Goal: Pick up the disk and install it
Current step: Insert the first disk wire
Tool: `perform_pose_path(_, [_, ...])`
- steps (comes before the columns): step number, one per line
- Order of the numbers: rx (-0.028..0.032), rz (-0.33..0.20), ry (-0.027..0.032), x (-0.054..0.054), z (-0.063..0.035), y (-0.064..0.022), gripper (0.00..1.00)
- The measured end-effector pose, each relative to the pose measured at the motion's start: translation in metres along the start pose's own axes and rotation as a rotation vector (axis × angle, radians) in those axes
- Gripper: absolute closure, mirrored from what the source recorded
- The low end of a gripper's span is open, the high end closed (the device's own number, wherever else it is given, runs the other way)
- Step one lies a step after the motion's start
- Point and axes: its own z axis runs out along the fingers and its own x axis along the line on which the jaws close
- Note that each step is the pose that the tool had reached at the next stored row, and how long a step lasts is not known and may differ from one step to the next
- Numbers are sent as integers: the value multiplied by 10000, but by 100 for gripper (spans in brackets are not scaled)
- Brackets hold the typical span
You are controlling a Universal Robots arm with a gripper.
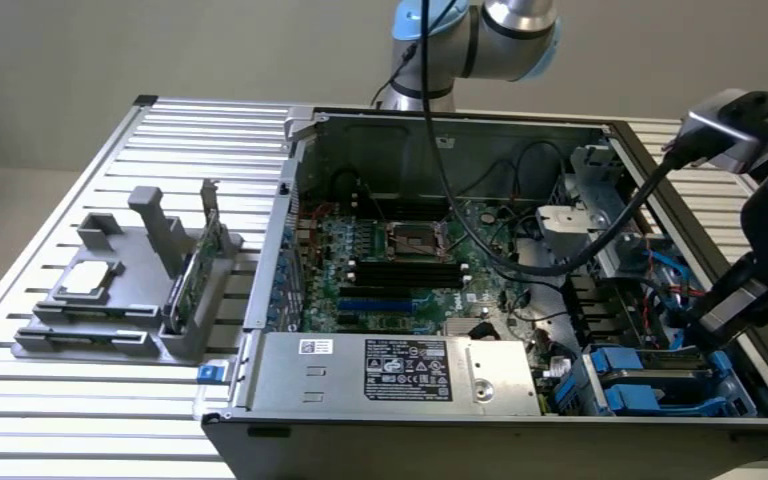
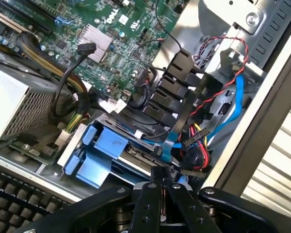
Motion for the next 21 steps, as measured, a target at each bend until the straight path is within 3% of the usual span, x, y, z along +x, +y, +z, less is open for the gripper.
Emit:
perform_pose_path(13, [178,1784,-65,2,-1,1,87])
perform_pose_path(15, [207,2059,-75,3,0,1,85])
perform_pose_path(19, [265,2617,-94,3,-1,2,66])
perform_pose_path(21, [295,2890,-103,3,-1,2,66])
